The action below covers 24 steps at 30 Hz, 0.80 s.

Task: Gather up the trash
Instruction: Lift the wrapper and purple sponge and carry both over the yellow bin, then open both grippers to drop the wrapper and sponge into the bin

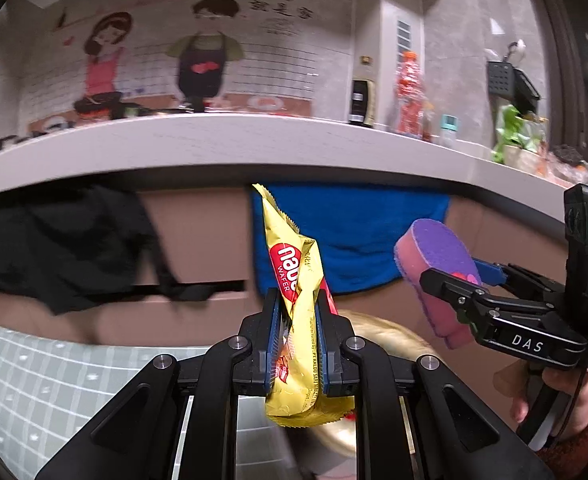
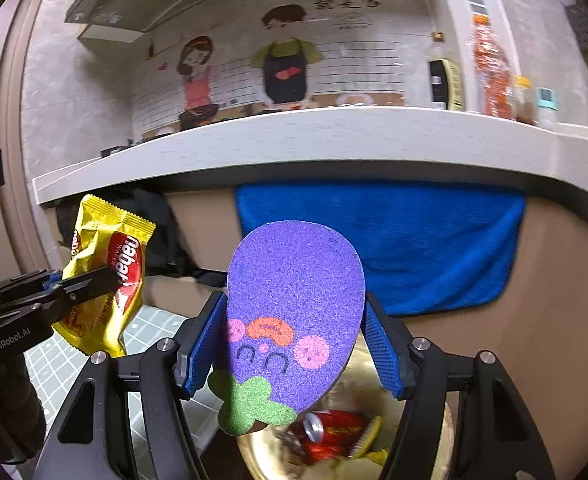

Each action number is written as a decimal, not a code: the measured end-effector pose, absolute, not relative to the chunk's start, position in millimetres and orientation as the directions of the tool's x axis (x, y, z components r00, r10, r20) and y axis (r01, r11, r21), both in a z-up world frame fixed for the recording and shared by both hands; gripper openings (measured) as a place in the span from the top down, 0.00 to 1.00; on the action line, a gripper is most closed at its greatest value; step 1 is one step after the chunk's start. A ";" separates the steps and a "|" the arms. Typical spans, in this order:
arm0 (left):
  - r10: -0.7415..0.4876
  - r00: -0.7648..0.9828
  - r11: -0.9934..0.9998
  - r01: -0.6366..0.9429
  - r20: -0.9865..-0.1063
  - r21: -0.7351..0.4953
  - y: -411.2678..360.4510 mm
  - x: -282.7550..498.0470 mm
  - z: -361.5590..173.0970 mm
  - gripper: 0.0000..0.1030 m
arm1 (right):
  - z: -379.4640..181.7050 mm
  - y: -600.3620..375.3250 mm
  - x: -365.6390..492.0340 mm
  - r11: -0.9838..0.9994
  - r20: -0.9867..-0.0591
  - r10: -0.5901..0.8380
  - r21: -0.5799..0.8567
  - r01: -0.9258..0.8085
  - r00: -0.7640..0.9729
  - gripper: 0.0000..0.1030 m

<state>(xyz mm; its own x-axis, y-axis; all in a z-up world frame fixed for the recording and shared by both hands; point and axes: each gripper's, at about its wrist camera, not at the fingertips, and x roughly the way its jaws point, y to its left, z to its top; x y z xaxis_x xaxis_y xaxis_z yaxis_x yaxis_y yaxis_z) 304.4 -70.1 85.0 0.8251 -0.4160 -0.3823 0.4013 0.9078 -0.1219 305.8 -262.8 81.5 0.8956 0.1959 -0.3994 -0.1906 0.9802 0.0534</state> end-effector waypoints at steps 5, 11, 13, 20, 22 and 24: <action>-0.483 0.779 0.874 0.454 -0.398 -0.173 -101.8 315.4 69.0 0.84 | 75.9 -291.2 302.3 0.986 -0.411 0.164 0.069 -0.149 0.897 0.39; -0.510 0.745 0.858 0.473 -0.430 -0.199 -127.2 329.8 47.5 0.84 | 62.5 -314.9 306.5 0.990 -0.439 0.138 0.089 -0.110 0.888 0.39; -0.511 0.737 0.858 0.472 -0.442 -0.205 -133.1 335.0 40.5 0.84 | 55.7 -317.5 307.6 0.991 -0.453 0.134 0.089 -0.105 0.881 0.39; -0.508 0.716 0.858 0.467 -0.478 -0.213 -143.5 348.6 22.6 0.84 | 33.0 -330.8 323.6 0.989 -0.491 0.135 0.113 -0.091 0.860 0.39; -0.510 0.708 0.857 0.465 -0.489 -0.221 -144.4 353.9 17.8 0.84 | 26.6 -333.4 328.4 0.989 -0.501 0.138 0.123 -0.088 0.854 0.38; -0.517 0.695 0.853 0.467 -0.499 -0.233 -145.8 359.7 12.4 0.84 | 21.4 -334.6 332.0 0.987 -0.509 0.143 0.133 -0.086 0.849 0.38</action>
<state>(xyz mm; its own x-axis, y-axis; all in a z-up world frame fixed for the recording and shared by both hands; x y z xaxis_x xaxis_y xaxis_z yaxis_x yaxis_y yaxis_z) 359.7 -145.8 12.4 0.6953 -0.5174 -0.4989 0.4671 0.8528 -0.2335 332.0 -334.6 21.4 0.8490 0.1425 -0.5088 -0.0859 0.9874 0.1333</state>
